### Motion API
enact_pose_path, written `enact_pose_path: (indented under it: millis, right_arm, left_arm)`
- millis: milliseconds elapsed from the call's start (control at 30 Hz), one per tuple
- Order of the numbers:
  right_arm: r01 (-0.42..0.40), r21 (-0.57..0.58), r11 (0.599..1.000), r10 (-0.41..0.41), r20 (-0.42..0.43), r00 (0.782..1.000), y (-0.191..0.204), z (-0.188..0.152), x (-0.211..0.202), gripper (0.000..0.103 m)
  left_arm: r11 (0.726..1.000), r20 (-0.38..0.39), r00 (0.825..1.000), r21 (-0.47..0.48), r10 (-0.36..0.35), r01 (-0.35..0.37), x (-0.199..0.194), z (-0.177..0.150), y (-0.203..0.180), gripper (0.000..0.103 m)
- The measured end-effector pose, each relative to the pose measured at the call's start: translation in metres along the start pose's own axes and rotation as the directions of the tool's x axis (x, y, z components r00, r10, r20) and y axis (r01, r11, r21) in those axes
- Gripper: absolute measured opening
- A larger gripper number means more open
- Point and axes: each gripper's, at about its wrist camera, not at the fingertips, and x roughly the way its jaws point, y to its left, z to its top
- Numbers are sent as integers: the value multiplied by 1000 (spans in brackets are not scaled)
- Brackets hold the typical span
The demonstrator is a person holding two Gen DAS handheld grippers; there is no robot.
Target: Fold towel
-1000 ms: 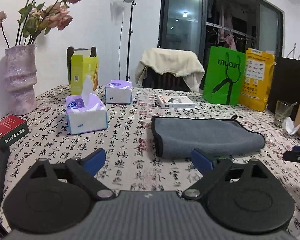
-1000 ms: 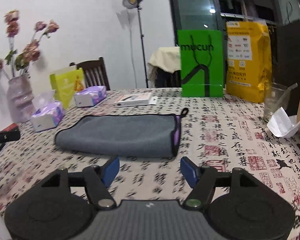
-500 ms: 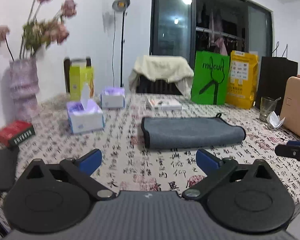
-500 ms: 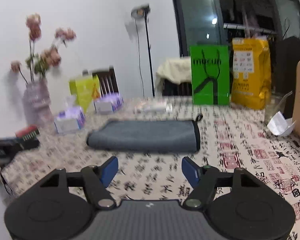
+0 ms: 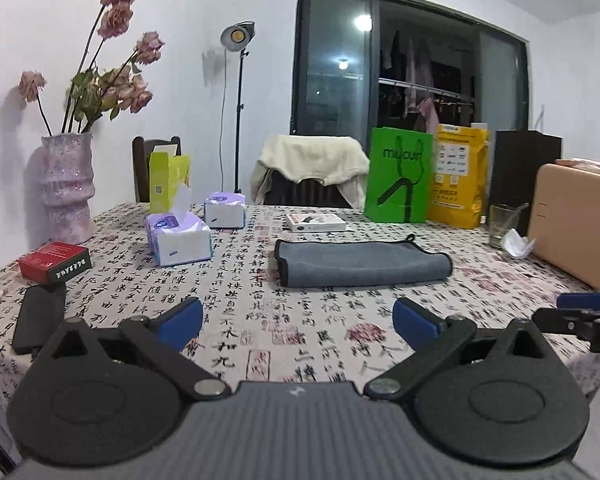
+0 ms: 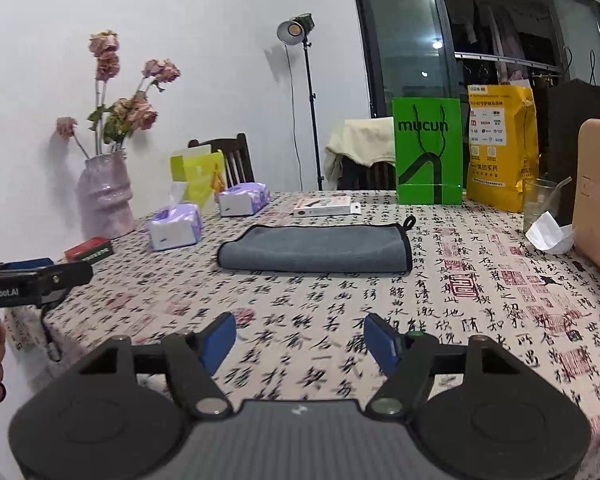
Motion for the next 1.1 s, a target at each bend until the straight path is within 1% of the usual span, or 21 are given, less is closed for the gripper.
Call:
enact_pose_path:
  millis: [200, 400, 533, 600, 733, 900, 1000, 1100]
  right_arm:
    - [1, -31, 1000, -1, 12, 1000, 22, -15, -39, 75]
    - [1, -55, 998, 0, 18, 1000, 41, -34, -73, 76]
    - [-7, -74, 997, 9, 22, 1000, 54, -44, -93, 77]
    - [-19, -74, 997, 21, 28, 999, 59, -47, -101, 78]
    - [-30, -74, 997, 33, 40, 999, 65, -53, -114, 81]
    - [-27, -93, 995, 31, 42, 999, 74, -57, -123, 81]
    - [-16, -89, 996, 22, 57, 998, 78, -61, -129, 85]
    - [-8, -71, 997, 13, 64, 998, 80, -68, -134, 86]
  left_arm:
    - [1000, 19, 1000, 22, -22, 22, -42, -15, -9, 103]
    - [998, 28, 999, 61, -32, 30, -80, -31, -14, 103]
    - [997, 42, 998, 67, -50, 47, -101, -35, -17, 103]
    - [995, 46, 997, 75, -62, 59, -108, -39, -20, 103]
    - [996, 40, 997, 73, -62, 59, -118, -46, -20, 103]
    - [997, 30, 998, 55, -56, 55, -128, -56, -19, 103]
    - [996, 20, 998, 73, -55, 54, -130, -62, -21, 103]
    - [995, 13, 998, 83, -54, 52, -132, -68, -22, 103]
